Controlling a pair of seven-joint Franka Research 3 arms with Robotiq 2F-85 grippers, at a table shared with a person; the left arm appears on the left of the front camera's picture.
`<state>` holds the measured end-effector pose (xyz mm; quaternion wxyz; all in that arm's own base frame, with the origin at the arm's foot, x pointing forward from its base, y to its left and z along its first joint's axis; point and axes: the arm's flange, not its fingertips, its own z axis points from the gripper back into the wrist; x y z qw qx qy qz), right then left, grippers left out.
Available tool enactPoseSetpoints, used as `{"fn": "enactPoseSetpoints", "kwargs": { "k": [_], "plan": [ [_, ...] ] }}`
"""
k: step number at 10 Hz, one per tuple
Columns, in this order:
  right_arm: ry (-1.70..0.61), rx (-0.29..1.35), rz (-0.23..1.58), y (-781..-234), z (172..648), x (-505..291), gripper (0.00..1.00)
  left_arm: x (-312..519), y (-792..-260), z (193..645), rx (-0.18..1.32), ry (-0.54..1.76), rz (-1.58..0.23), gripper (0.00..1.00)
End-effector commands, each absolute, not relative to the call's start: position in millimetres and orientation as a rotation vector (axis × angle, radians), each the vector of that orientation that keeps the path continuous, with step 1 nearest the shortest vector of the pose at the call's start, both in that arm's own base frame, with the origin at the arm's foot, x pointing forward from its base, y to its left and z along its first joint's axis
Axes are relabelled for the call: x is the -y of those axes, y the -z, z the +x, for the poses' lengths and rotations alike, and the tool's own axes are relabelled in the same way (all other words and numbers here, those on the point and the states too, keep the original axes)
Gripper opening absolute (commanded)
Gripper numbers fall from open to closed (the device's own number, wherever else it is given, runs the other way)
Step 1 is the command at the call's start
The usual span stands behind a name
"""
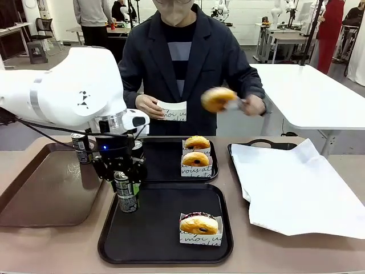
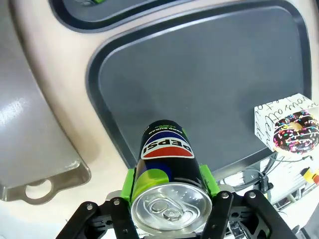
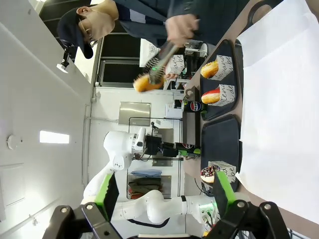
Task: Set up donuts and drinks on trays.
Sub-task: Pick up one Pepsi coke from the Handle tray and place it on the Flat Tray without a Pepsi coke.
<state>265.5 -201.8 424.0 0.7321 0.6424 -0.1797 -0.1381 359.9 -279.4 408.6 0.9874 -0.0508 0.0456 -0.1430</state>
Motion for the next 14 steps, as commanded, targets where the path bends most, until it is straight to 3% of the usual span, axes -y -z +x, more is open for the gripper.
{"fn": "enactPoseSetpoints", "kwargs": {
  "k": [1,8,9,11,12,14],
  "plan": [
    [0.291,0.423,1.432,-424,268,202,1.0,289,-399,352,-0.054,0.318,-0.111,0.59],
    [0.291,0.423,1.432,-424,268,202,1.0,302,-365,336,0.037,0.437,-0.065,0.59],
    [0.291,0.423,1.432,-424,268,202,1.0,302,-371,339,0.034,0.45,-0.068,1.0],
    [0.291,0.423,1.432,-424,268,202,1.0,300,-385,332,0.062,0.442,-0.089,1.0],
    [0.291,0.423,1.432,-424,268,202,1.0,295,-405,329,0.079,0.441,-0.099,0.82],
    [0.291,0.423,1.432,-424,268,202,1.0,278,-443,305,0.113,0.453,-0.083,1.0]
  ]
}}
